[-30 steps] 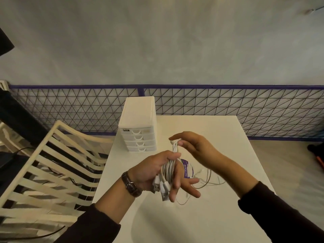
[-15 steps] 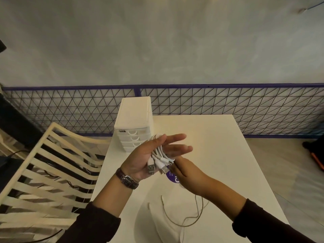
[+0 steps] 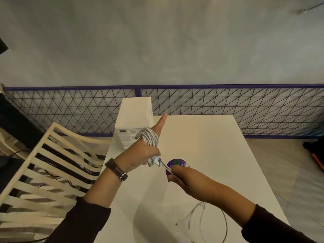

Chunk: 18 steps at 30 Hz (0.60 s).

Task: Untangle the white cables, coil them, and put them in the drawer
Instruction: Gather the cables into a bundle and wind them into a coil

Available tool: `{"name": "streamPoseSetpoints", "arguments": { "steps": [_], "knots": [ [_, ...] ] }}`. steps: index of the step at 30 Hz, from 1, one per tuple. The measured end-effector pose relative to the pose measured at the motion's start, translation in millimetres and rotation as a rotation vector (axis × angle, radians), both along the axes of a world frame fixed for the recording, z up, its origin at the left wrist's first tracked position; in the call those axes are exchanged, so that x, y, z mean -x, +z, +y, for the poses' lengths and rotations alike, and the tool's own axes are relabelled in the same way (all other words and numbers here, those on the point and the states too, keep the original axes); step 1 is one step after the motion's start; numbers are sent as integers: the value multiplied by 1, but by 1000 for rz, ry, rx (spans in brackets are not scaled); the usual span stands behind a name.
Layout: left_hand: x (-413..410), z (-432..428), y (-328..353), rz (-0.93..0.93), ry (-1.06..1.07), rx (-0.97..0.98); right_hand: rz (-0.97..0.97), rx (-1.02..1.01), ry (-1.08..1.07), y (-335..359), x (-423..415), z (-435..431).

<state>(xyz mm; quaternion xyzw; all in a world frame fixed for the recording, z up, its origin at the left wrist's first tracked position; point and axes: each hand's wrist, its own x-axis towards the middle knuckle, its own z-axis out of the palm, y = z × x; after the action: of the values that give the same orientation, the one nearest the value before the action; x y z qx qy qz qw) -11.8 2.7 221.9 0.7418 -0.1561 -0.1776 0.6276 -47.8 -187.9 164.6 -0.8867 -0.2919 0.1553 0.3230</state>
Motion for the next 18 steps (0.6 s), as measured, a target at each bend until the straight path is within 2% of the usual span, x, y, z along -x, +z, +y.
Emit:
{"name": "streamPoseSetpoints", "arguments": {
  "steps": [4,8,13,18],
  "knots": [
    [-2,-1,2,-5,-49,-251,-63,31,-7,13,-4,-7],
    [1,-15,-1,-108,-146,-530,-146,108,22,33,-14,-11],
    [-11,-31,-11,-229,-265,-1032,-236,206,44,50,-17,-8],
    [-14,-31,-20,-153,-226,-1163,-284,273,54,62,-12,-7]
  ]
}}
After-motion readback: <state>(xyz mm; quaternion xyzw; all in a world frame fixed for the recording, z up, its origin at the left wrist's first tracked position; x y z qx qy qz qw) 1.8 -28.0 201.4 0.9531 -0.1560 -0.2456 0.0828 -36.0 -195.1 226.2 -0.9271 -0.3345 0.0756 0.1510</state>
